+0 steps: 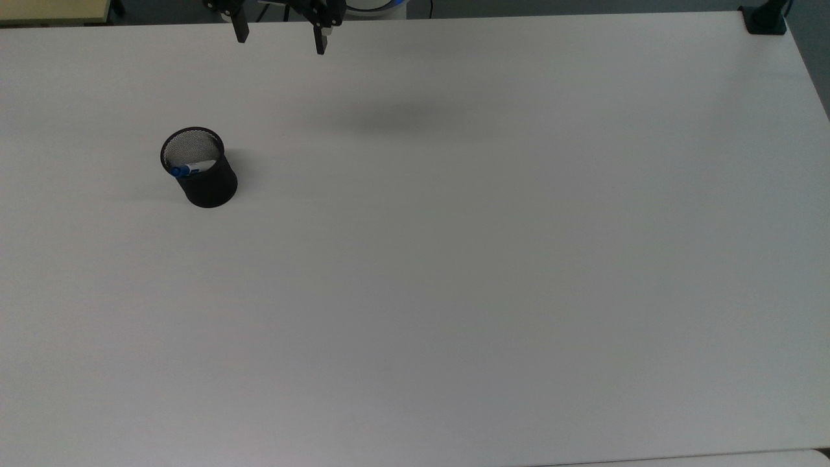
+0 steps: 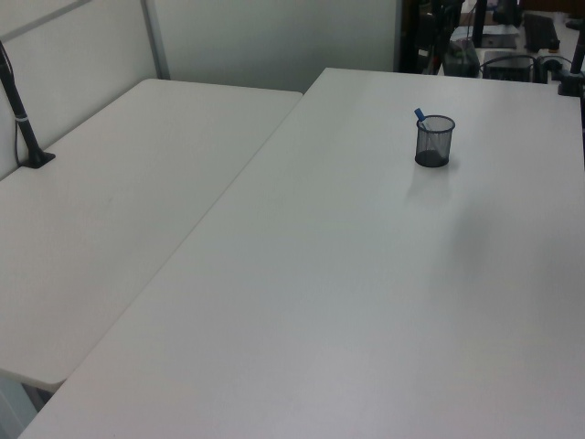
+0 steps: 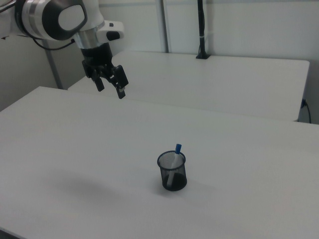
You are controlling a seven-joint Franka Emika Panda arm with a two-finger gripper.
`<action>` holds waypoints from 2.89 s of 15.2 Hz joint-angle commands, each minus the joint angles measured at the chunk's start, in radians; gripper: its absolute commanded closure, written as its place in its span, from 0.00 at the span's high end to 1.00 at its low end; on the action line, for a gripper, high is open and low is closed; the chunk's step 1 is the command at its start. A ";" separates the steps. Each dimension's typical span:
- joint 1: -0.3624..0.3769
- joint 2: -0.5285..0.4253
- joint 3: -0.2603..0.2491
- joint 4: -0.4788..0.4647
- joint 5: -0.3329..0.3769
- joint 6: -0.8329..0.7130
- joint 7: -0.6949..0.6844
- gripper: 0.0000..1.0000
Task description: Remove the marker
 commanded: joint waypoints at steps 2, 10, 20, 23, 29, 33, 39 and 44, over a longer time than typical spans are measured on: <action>0.014 0.000 -0.008 0.008 0.004 -0.004 -0.013 1.00; 0.015 0.002 -0.008 0.008 0.004 -0.004 -0.013 1.00; 0.006 0.005 -0.015 0.007 -0.010 -0.011 -0.192 1.00; -0.032 0.009 -0.022 0.004 -0.011 -0.008 -0.374 1.00; -0.100 0.008 -0.022 -0.110 -0.102 0.131 -0.395 1.00; -0.157 0.028 -0.025 -0.263 -0.102 0.402 -0.382 1.00; -0.170 0.114 -0.063 -0.277 -0.090 0.538 -0.340 1.00; -0.171 0.174 -0.063 -0.285 -0.090 0.628 -0.287 0.96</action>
